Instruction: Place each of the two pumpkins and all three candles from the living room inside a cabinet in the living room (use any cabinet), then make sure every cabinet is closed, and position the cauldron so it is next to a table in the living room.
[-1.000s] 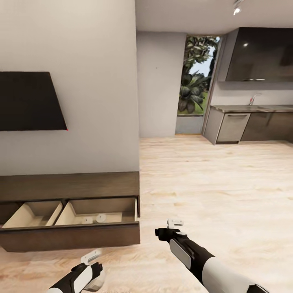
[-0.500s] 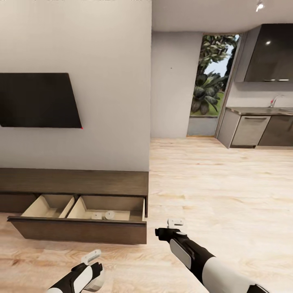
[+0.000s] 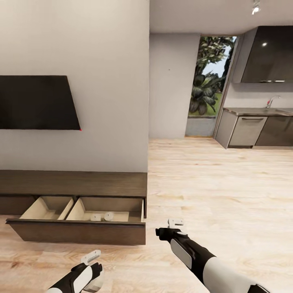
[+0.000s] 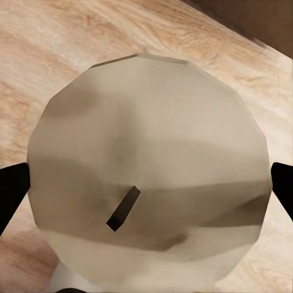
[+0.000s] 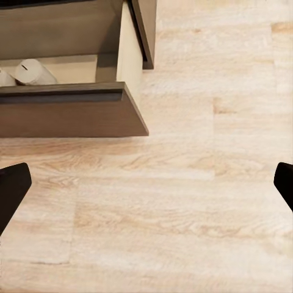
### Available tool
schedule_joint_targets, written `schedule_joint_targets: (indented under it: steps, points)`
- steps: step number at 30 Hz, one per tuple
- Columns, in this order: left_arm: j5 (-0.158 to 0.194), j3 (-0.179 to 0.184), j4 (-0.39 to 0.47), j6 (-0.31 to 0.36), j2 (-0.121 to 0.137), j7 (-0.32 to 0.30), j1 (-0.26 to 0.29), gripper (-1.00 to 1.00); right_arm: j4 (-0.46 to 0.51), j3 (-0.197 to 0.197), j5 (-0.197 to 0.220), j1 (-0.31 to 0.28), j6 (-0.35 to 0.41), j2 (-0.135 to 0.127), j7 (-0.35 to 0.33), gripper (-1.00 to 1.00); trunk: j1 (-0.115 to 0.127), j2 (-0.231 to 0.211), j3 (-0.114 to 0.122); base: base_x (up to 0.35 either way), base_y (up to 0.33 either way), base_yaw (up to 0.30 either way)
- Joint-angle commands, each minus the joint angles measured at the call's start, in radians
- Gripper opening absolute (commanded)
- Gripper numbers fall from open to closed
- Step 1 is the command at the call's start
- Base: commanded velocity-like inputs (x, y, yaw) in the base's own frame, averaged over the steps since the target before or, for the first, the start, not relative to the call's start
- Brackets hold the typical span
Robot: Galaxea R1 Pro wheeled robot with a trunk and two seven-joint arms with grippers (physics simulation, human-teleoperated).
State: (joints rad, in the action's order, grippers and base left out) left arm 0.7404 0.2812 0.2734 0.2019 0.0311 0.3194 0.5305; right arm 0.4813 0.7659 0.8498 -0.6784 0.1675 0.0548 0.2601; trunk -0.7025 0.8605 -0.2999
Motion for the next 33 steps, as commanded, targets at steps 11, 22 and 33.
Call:
schedule_joint_targets:
  steps: [11,22,33]
  points:
    - [0.014,-0.03,0.488,0.598,0.124,0.021,0.041,-1.0,0.002,0.007,0.006,-0.001,0.001,-0.001,0.009,1.0,0.042,-0.076,0.033,0.0,0.0,0.0]
    - [0.018,-0.064,0.605,0.708,0.125,0.113,0.042,-1.0,0.022,-0.039,0.024,-0.007,0.258,0.003,0.049,1.0,0.084,-0.153,0.068,0.0,0.0,0.0]
    - [0.014,-0.069,0.611,0.698,0.118,0.115,0.041,-1.0,0.028,-0.309,0.017,-0.015,0.484,0.004,0.31,1.0,0.1,-0.181,0.08,0.008,0.0,0.0]
